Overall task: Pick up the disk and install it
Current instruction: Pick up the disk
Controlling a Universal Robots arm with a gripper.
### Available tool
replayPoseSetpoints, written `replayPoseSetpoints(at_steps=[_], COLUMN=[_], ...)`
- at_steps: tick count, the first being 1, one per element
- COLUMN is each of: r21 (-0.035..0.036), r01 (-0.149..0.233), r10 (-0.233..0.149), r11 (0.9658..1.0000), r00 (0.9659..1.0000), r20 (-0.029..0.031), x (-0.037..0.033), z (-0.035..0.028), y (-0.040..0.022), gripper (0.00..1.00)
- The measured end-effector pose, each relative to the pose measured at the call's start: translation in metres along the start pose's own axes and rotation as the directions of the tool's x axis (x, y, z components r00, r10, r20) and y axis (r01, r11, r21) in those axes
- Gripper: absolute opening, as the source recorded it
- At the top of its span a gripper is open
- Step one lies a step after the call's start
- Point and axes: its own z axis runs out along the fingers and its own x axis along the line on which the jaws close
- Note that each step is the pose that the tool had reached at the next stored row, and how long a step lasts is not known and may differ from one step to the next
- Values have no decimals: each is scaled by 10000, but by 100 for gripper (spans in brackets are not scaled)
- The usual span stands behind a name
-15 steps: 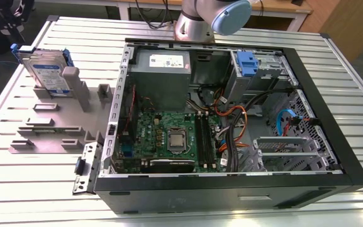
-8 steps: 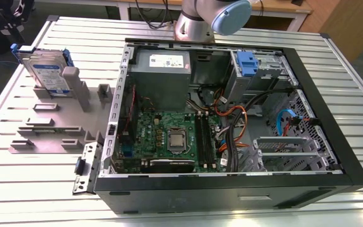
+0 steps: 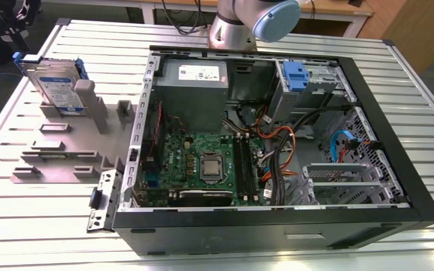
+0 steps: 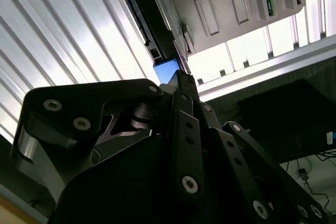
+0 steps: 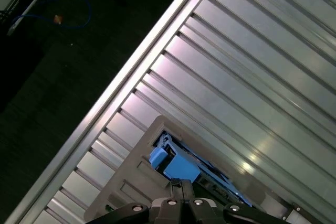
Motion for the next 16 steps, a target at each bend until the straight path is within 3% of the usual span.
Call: replayPoseSetpoints(at_steps=[4, 7, 12, 16], r21=[-2, -9, -23, -30], r01=[133, 612, 1423, 1854], r10=[-133, -612, -1423, -1854], r11=[9999, 9981, 9898, 9827], r00=[9999, 9981, 9898, 9827], r20=[-4, -13, -32, -40], x=[0, 0, 0, 0], z=[0, 2, 4, 5], y=[0, 0, 0, 0], gripper=[11, 11, 11, 11])
